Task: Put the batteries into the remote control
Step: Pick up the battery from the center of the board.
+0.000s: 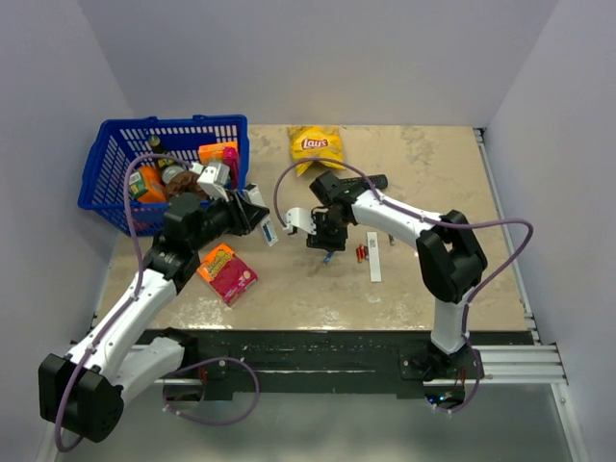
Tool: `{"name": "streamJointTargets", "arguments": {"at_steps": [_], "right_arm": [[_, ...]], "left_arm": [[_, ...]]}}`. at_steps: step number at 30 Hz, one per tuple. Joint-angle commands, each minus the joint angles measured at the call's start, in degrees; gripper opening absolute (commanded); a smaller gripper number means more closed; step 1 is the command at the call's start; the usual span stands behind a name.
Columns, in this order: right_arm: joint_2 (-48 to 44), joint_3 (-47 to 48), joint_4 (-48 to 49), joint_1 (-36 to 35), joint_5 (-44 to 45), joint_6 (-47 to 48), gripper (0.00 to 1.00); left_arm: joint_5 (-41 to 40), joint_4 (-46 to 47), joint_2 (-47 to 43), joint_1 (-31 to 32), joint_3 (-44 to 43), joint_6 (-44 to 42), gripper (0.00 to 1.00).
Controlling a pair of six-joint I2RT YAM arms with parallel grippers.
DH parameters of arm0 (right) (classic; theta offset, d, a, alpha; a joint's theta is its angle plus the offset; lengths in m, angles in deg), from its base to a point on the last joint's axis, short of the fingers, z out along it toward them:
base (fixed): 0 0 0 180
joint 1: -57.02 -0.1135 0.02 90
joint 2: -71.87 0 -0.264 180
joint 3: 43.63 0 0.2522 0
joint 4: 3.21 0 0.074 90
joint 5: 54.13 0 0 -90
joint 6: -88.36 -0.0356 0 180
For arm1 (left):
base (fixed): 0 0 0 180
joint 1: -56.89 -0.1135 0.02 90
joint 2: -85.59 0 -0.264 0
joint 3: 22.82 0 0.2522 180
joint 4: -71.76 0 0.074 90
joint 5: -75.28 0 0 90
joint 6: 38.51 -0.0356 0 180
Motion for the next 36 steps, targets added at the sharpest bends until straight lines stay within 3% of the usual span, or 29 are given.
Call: {"name": "streamJointTargets", "arguments": {"at_steps": [1, 25, 36], "right_arm": [[1.9, 2.2, -2.5, 0.4, -3.0, 7.6, 0.50], [7.9, 0.3, -1.4, 0.3, -5.6, 10.9, 0.42], [6.3, -2.8, -1.6, 0.3, -9.0, 3.2, 0.18]], "left_arm": [[-1.5, 0.2, -2.1, 0.0, -3.2, -2.1, 0.00], [-1.4, -0.1, -2.8, 0.0, -2.8, -1.8, 0.00], [-0.9, 1.0, -2.3, 0.0, -2.2, -1.0, 0.00]]}}
